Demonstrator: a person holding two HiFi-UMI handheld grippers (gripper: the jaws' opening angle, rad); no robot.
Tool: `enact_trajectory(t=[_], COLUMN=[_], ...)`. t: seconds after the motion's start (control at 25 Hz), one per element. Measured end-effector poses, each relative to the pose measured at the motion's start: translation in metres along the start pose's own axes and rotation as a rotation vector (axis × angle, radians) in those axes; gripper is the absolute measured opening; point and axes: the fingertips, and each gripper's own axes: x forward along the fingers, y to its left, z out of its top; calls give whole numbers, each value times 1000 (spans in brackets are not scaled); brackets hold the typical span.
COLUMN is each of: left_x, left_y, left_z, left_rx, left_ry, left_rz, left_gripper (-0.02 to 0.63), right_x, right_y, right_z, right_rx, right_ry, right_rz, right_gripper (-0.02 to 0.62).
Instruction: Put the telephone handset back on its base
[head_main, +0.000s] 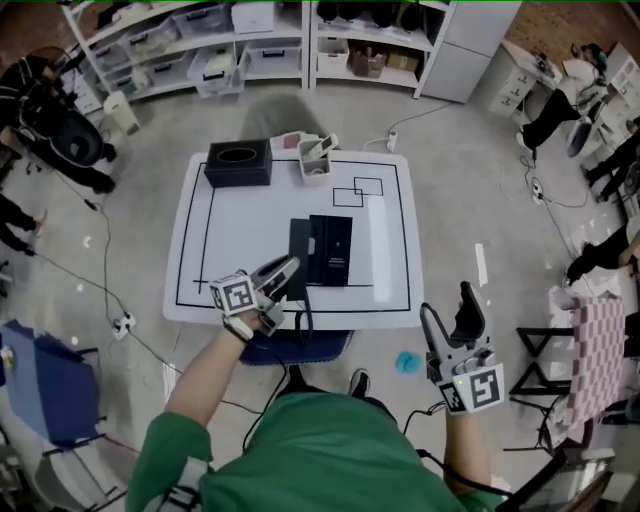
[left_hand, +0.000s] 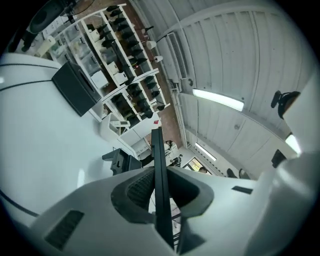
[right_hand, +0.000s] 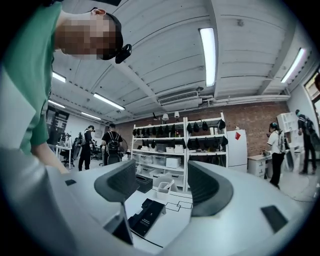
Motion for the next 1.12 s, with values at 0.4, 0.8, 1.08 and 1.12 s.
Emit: enact_trajectory(t=[0.4, 0.8, 1.08, 1.12], left_x=[49, 67, 72, 73], left_y=[70, 88, 103, 105], left_z=[-13, -27, -33, -34], left_rx=[-78, -116, -102, -94], left_ry=[115, 179, 251, 265], left_rz=[17, 44, 144, 160], left_gripper=[86, 86, 89, 91], right_x=[-7, -14, -9, -7], right_y=[21, 32, 40, 40], right_z=[-5, -12, -13, -14], right_rx=[-40, -22, -10, -9], right_ry=[55, 60, 65, 65], right_rz=[-174, -225, -204, -197], right_gripper=[339, 339, 339, 339])
